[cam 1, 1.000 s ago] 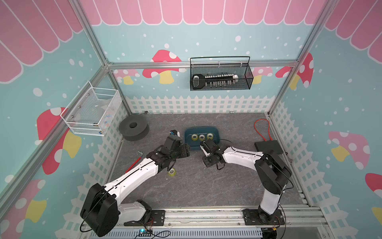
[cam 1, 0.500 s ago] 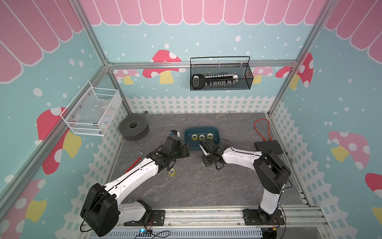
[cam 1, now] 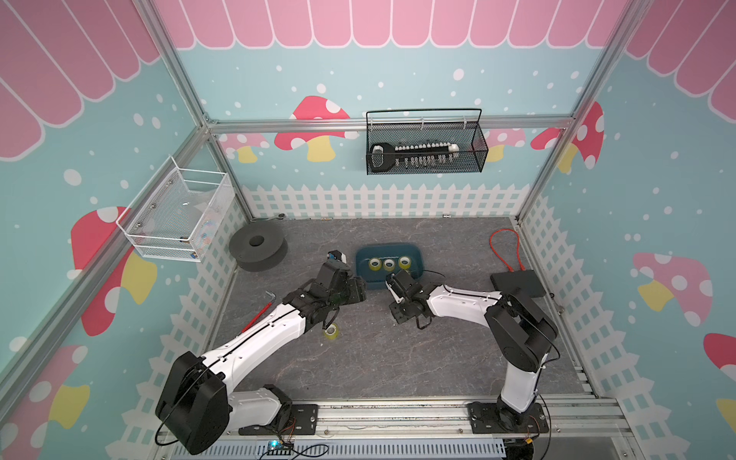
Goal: Put the transparent tape into the storage box
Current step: Pick up the tape from the center of the board, then place the tape in the storage box.
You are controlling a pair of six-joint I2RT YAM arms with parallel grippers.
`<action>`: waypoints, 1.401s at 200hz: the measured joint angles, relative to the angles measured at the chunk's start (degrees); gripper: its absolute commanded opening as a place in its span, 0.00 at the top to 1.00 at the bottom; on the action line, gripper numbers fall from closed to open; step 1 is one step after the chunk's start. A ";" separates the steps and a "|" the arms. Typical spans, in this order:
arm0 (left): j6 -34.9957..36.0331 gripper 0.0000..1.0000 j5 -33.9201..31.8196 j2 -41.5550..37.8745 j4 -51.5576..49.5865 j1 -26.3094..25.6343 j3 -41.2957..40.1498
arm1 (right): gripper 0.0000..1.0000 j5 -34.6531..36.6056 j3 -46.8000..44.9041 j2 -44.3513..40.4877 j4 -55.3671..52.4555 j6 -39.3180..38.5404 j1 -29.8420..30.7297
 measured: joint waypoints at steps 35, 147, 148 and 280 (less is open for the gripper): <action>0.02 0.29 -0.46 0.15 0.00 0.00 0.02 | 0.98 0.11 0.31 -0.46 -0.39 -0.20 0.00; 1.14 0.28 -2.10 0.26 0.02 0.48 3.28 | 1.00 1.79 17.33 -3.32 -15.58 -3.21 -0.02; 1.14 0.28 -2.10 0.28 0.02 0.52 3.32 | 1.00 1.79 17.59 -3.32 -15.67 -3.28 -0.02; 3.15 0.28 -0.15 10.71 0.94 9.46 12.57 | 1.00 -1.57 46.75 18.21 -24.17 -11.08 -8.70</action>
